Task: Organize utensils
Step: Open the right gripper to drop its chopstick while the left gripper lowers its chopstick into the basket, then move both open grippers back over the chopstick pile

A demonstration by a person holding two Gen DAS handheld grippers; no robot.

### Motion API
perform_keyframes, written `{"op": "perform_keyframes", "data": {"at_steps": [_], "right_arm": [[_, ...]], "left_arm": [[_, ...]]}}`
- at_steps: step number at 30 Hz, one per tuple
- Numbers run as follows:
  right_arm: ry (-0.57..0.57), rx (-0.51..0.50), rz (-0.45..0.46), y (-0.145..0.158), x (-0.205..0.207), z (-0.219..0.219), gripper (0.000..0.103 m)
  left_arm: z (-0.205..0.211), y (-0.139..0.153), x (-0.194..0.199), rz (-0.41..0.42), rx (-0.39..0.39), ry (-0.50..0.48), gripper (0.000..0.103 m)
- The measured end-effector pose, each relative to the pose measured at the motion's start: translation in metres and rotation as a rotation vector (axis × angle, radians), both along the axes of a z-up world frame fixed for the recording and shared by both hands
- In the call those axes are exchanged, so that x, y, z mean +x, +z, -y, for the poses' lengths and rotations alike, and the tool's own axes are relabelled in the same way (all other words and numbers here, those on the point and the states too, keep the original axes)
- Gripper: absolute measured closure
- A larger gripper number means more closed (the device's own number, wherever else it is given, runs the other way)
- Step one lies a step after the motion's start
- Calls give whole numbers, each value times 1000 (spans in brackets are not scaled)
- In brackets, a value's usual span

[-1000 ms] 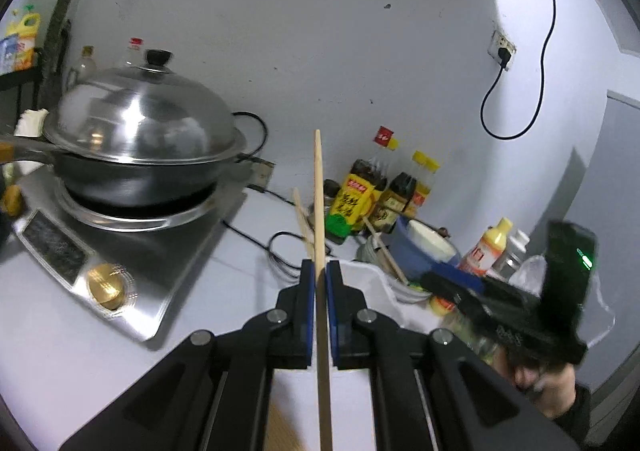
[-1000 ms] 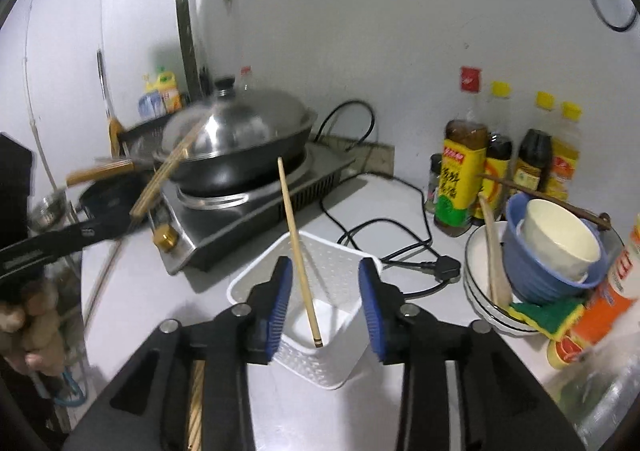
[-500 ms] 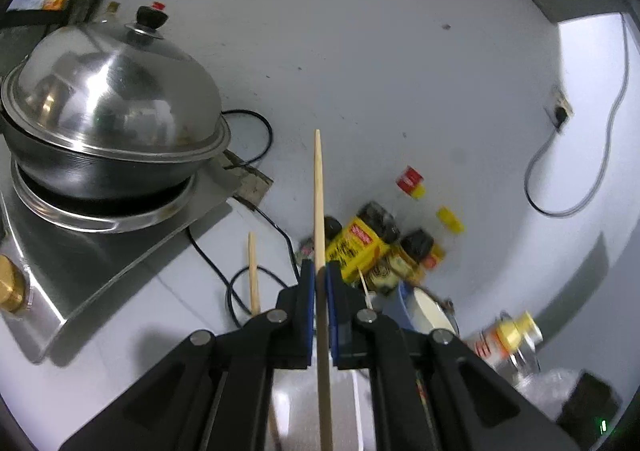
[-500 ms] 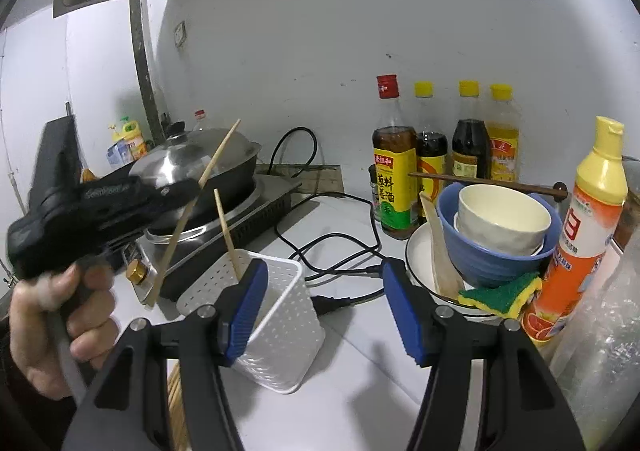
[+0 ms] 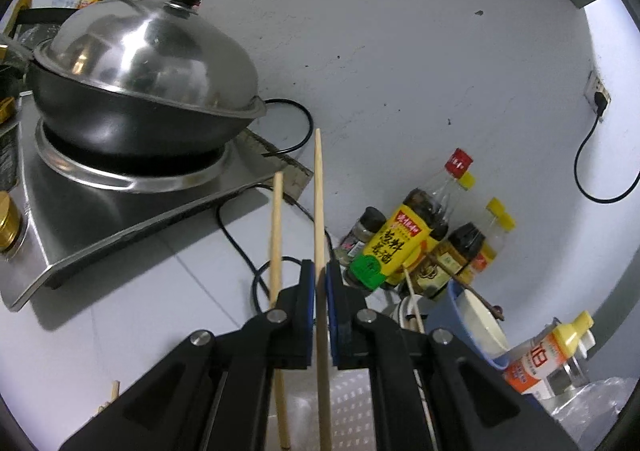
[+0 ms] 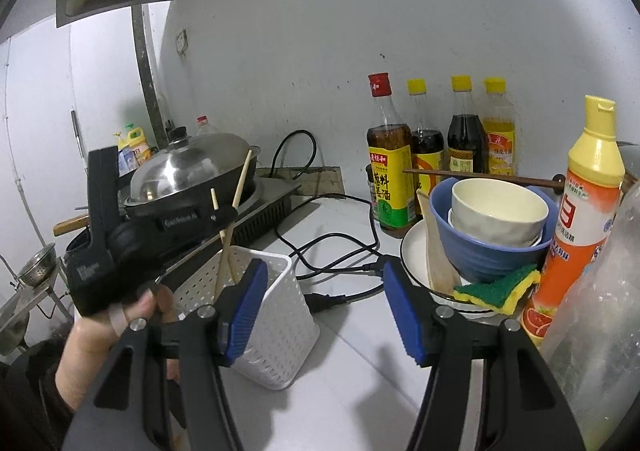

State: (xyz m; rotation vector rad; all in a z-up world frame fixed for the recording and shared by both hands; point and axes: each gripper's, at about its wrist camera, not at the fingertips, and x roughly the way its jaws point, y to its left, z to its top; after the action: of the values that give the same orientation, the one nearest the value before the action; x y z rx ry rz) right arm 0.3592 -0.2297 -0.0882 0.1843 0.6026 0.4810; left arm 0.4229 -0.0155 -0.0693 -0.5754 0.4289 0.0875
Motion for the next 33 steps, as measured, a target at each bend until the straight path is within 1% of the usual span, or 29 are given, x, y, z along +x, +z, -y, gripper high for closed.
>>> {"op": "perform_keyframes", "data": {"at_steps": [5, 9, 10, 11, 12, 14, 16, 20, 23, 30, 33], "right_arm": [[7, -5, 5, 1, -3, -3, 45], [17, -13, 5, 1, -4, -7, 45], [16, -14, 4, 1, -4, -7, 45], [15, -15, 3, 0, -4, -8, 45], [13, -16, 1, 0, -4, -8, 45], [-2, -30, -12, -1, -1, -8, 45], [-11, -45, -30, -3, 1, -10, 45], [-19, -70, -41, -1, -1, -15, 45], [-24, -89, -46, 2, -5, -20, 45], [-26, -120, -51, 11, -24, -34, 45], [-23, -129, -48, 17, -33, -41, 45]], "left_arm": [[5, -11, -2, -28, -8, -9, 98], [8, -13, -4, -58, -4, -35, 97], [8, -12, -4, -74, -4, -42, 92], [7, -13, -5, -93, -10, -57, 82], [6, -12, -7, -92, -17, -75, 79], [7, -10, -12, -103, -7, -101, 71], [7, -7, -20, -102, 1, -128, 67], [3, 1, -41, -98, 19, -177, 64], [-4, 8, -58, -79, 38, -185, 61], [-18, 17, -96, -57, 128, -191, 60], [-27, 18, -110, -57, 130, -200, 60]]}}
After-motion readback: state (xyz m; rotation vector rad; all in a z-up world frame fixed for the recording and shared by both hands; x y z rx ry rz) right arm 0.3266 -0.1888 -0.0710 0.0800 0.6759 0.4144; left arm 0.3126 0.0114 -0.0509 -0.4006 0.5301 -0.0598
